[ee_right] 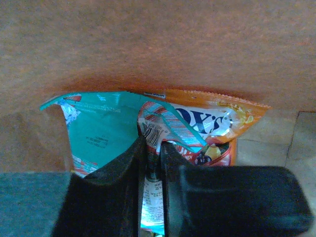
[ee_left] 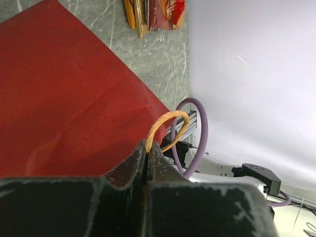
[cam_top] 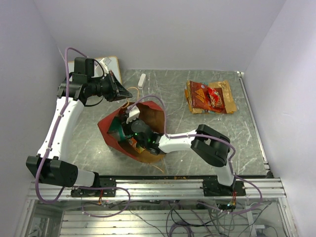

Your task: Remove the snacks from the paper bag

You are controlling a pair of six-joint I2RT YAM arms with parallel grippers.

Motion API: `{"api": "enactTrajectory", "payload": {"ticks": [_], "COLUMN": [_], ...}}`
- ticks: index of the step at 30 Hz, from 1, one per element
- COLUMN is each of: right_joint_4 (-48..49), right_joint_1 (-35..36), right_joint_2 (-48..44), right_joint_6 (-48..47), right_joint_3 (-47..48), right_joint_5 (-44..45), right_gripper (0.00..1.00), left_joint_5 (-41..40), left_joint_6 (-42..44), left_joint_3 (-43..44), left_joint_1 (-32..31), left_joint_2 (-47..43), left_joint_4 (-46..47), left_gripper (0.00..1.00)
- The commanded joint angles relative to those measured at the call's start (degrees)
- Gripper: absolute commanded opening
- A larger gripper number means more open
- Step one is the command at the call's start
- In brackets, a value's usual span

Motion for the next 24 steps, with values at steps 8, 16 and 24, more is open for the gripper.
{"api": "enactTrajectory", "payload": {"ticks": [8, 16, 24], "right_joint_4": [0.55, -7.44, -18.17], "right_joint_1": [0.34, 0.37, 0.40], "right_joint_2": [-10.60, -19.00, -32.93], "right_joint_6": [-3.95, -3.57, -2.30], "right_joint_3": [-5.49, -9.80, -15.24], "right_joint_5": [-1.05, -2.58, -7.21], "right_gripper": [0.00, 0.00, 0.00], "left_joint_5": [-0.68, -0.73, 0.16], "left_joint_6": [0.82, -0.85, -3.63], "left_joint_3": [1.78, 1.27, -3.55], "left_joint_1": [0.52, 0.77, 0.97], "left_joint_2": [-0.77, -1.02, -2.72], "left_joint_4": [0.64, 3.43, 9.45], "left_gripper": [0.07, 0.07, 0.07]}}
